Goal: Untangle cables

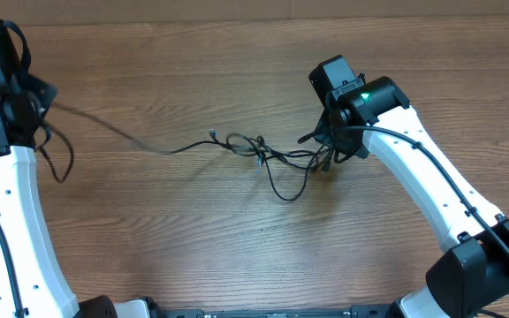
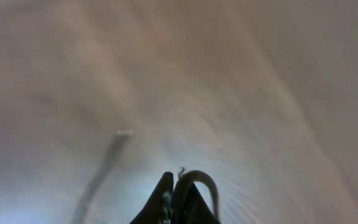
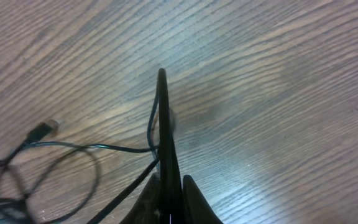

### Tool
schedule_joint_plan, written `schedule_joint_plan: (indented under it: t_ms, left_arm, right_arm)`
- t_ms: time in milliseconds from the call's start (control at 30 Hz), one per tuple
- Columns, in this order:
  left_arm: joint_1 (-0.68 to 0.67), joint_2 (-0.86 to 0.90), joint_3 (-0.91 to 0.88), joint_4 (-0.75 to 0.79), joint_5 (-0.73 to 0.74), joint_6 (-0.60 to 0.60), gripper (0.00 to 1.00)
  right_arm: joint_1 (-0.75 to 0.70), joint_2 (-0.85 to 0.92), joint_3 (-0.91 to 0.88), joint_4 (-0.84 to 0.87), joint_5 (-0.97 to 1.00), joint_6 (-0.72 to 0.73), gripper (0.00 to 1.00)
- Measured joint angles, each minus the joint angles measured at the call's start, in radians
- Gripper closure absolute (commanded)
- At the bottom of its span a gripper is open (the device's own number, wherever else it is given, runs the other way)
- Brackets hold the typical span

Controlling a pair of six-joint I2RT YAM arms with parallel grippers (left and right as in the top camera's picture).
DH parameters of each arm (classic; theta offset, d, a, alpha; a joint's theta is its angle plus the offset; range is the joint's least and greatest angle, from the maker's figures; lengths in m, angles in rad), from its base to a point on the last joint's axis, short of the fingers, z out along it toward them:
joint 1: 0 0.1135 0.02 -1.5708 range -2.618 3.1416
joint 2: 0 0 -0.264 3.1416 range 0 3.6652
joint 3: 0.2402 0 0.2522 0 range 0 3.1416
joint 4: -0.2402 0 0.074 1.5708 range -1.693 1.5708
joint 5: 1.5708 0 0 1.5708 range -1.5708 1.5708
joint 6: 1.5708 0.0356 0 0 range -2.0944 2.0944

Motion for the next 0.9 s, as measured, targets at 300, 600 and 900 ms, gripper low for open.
schedule_joint_plan:
  t_ms: [300,600,900]
  left_arm:
    - [-0.001,0.0,0.0,0.173,0.652,0.296,0.96]
    - [-0.007,0.01,0.0,0.917,1.337,0.077,0.96]
    - [-0.007,0.009,0.01,1.566,1.441,-0.521,0.96]
  right_arm:
    - [-0.001,0.0,0.0,0.002,-0.005,0.006,0.55]
    - [-0.002,0.002,0.0,0.061,-0.174,-0.137,0.0]
    - [-0.001,0.099,0.0,0.067,-0.306,-0.237,0.0]
